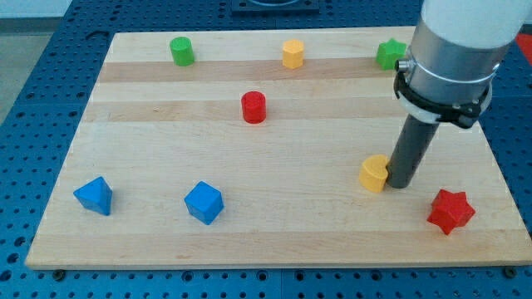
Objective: Push the yellow heart slightly down and left
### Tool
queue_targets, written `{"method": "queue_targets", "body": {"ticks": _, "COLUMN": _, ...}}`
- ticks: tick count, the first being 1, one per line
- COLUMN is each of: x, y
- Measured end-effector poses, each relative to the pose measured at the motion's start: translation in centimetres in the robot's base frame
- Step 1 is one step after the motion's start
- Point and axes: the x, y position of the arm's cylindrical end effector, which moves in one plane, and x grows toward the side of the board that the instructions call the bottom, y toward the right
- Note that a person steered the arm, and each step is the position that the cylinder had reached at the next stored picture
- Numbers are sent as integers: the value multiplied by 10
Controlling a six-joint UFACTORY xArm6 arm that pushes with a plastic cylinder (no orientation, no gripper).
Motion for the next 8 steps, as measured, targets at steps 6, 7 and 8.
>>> {"method": "queue_targets", "body": {"ticks": 6, "x": -4, "y": 12}}
{"method": "queue_targets", "body": {"ticks": 7, "x": -5, "y": -2}}
{"method": "queue_targets", "body": {"ticks": 8, "x": -35, "y": 6}}
